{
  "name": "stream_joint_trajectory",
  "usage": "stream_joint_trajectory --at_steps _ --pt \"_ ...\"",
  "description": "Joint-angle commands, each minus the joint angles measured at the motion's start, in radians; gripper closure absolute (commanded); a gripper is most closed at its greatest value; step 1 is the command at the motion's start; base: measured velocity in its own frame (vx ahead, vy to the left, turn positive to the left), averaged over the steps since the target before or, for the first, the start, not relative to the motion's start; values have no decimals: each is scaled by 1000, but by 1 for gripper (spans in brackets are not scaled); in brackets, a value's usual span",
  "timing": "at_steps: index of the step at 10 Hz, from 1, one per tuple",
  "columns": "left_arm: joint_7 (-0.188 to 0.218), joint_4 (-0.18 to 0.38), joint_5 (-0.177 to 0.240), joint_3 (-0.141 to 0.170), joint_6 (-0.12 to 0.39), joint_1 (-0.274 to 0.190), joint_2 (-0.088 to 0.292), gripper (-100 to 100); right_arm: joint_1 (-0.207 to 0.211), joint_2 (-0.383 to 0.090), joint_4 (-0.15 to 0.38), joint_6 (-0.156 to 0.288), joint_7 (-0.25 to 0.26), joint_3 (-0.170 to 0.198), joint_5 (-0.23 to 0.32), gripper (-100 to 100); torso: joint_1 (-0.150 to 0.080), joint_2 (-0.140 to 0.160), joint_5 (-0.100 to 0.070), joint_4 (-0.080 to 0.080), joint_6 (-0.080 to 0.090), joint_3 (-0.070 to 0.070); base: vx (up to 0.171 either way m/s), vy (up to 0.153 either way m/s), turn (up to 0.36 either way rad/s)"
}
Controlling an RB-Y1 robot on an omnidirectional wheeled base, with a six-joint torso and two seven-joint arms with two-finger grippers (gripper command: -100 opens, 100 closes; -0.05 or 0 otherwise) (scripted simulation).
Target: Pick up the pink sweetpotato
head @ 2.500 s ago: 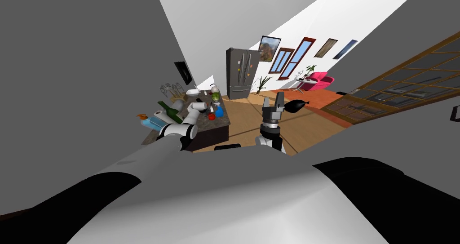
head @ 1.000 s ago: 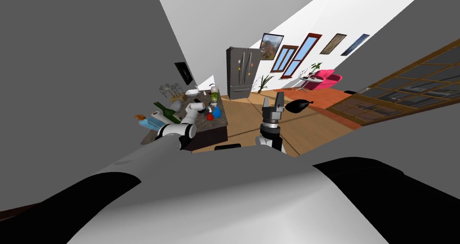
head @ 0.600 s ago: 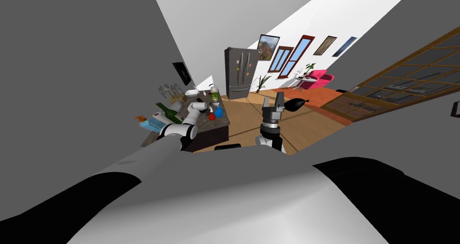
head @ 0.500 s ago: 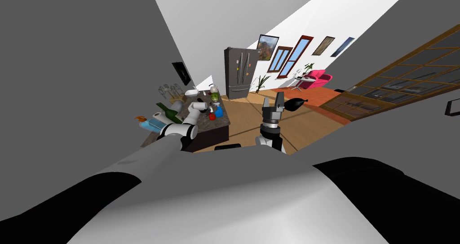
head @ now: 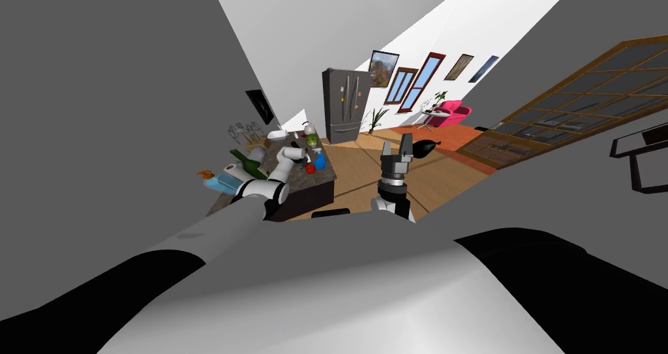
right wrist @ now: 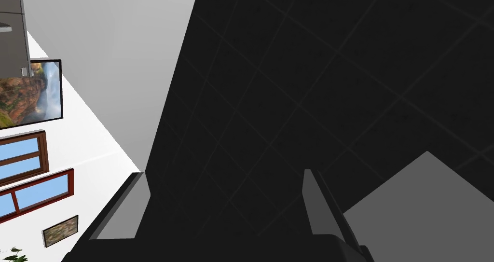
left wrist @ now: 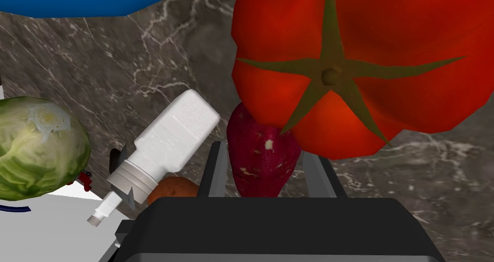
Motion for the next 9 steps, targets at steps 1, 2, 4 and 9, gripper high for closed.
stream_joint_trajectory --at_steps 1,2,4,9 --pt "35 -2 -4 -14 5 -3 -5 100 0 0 0 0 0 0 0 0 0 0 0 0 0 0 -23 69 -70" --pt "72 -20 -11 -40 19 -3 -13 100 0 0 0 0 0 0 0 0 -1 0 0 0 -1 0 -39 97 -91" --pt "120 -38 -18 -67 34 -3 -21 100 0 0 0 0 0 0 0 0 0 1 0 0 -1 0 -17 95 -80" --pt "171 -55 -24 -91 49 -3 -29 0 0 0 0 0 0 0 0 0 -3 1 -1 1 -1 1 -20 57 -52"
